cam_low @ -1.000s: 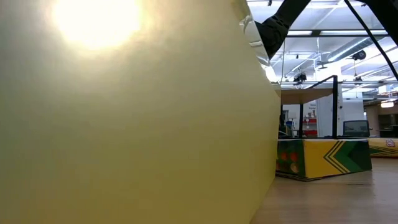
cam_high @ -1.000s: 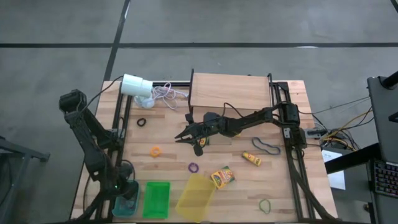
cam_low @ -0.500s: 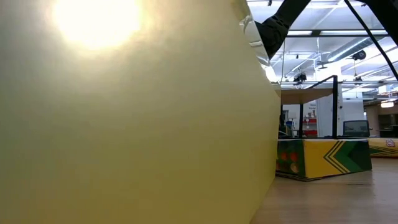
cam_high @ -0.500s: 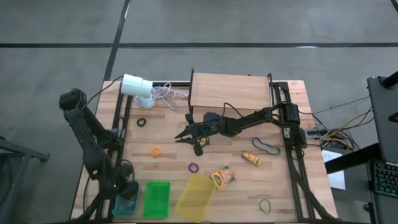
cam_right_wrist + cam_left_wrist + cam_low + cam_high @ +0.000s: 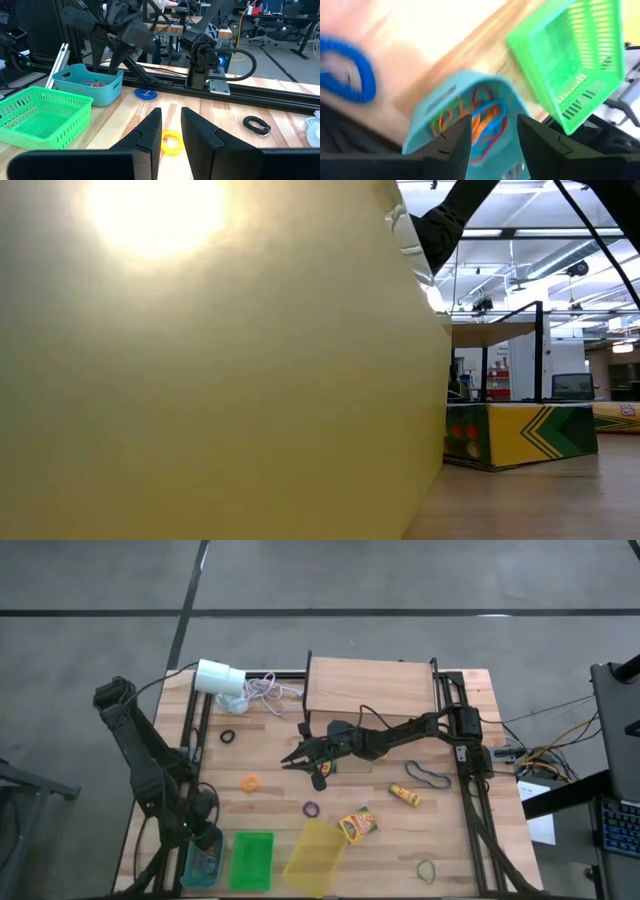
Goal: Pick & Place Office Desk Supplies
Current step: Put the blue rubberband into the blue bin
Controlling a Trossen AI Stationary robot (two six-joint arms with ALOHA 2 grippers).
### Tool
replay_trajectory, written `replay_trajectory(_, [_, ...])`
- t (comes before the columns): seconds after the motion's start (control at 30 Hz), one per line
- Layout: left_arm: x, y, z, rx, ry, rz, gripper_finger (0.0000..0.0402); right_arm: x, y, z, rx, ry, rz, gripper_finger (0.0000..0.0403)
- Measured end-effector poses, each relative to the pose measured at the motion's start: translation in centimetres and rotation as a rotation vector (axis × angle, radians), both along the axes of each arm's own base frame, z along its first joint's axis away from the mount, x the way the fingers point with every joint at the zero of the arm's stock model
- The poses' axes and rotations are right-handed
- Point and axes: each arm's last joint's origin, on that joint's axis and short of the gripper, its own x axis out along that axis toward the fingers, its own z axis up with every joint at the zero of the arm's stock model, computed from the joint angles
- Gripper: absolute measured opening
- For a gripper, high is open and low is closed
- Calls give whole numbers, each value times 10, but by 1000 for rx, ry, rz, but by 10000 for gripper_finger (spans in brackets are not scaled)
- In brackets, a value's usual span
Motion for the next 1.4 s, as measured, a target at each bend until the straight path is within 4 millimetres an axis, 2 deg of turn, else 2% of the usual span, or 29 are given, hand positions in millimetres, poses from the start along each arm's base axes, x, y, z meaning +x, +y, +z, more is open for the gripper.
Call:
replay_trajectory(0.2, [17,14,2,146,-148,-162,162,0,0,0,0,0,0,68])
replay_trajectory(0.3, [26,23,3,314,-278,-288,162,0,0,0,0,0,0,68])
replay_trajectory(0.47, [46,36,11,657,-508,-349,162,0,0,0,0,0,0,68])
replay_trajectory(0.57, [58,43,19,763,-600,-434,162,0,0,0,0,0,0,68])
replay_trajectory(0.8, [81,65,37,887,-739,-580,162,0,0,0,0,0,0,68])
replay_trajectory(0.93, [89,82,42,939,-747,-553,162,0,0,0,0,0,0,68])
replay_trajectory(1.13, [98,98,41,907,-739,-560,162,0,0,0,0,0,0,68])
replay_trajectory(1.4, [104,101,34,994,-862,-645,162,0,0,0,0,0,0,68])
